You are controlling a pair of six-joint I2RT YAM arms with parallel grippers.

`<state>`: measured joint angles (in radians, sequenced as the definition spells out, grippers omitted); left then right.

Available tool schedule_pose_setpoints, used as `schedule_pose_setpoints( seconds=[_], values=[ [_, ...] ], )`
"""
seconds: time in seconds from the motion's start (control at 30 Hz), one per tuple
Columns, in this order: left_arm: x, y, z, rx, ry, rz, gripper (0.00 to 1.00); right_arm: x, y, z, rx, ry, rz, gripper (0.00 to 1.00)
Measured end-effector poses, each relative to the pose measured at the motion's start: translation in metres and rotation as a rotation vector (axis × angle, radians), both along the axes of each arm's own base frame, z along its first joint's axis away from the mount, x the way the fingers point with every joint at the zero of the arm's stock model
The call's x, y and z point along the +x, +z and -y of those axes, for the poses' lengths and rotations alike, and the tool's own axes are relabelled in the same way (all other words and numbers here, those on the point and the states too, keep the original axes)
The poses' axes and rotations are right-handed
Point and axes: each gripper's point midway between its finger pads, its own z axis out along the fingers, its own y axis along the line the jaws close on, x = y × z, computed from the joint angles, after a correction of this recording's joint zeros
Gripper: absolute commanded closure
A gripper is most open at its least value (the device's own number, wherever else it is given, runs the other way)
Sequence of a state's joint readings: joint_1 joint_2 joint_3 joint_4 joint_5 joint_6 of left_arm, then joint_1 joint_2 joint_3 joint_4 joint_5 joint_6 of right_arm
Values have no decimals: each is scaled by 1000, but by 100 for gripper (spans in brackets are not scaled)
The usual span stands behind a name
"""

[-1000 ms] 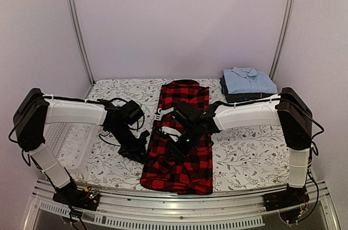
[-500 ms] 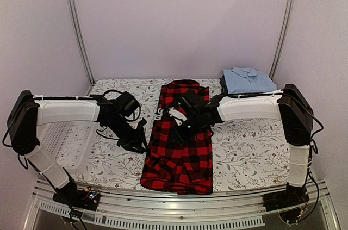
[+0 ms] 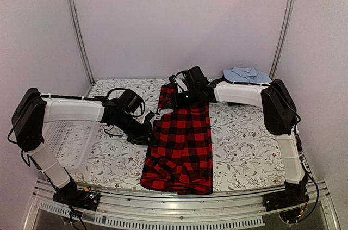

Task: Fold and stack the long sleeve shirts
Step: Smooth out the rectangle-folded shirt at the center of the board.

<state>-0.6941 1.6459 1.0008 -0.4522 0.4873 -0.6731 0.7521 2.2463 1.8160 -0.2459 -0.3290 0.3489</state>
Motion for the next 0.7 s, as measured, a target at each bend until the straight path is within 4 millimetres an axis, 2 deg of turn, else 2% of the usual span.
schedule_pose_setpoints(
  seconds=[0.2,0.33,0.43,0.53,0.7],
  values=[
    [-1,-8,10,-43,-38,-1,91,5,-46,-16,39,13,-116,66],
    [-13,-29,8,-29,-71,-45,91,14,-73,-12,54,-11,-189,66],
    [-27,-47,5,-1,-94,-87,91,25,-89,-1,60,-51,-235,67],
    [-43,-64,-2,32,-111,-129,91,39,-94,9,87,-83,-267,67],
    [-46,-65,-1,28,-124,-129,90,47,-94,11,126,-98,-296,67]
  ],
)
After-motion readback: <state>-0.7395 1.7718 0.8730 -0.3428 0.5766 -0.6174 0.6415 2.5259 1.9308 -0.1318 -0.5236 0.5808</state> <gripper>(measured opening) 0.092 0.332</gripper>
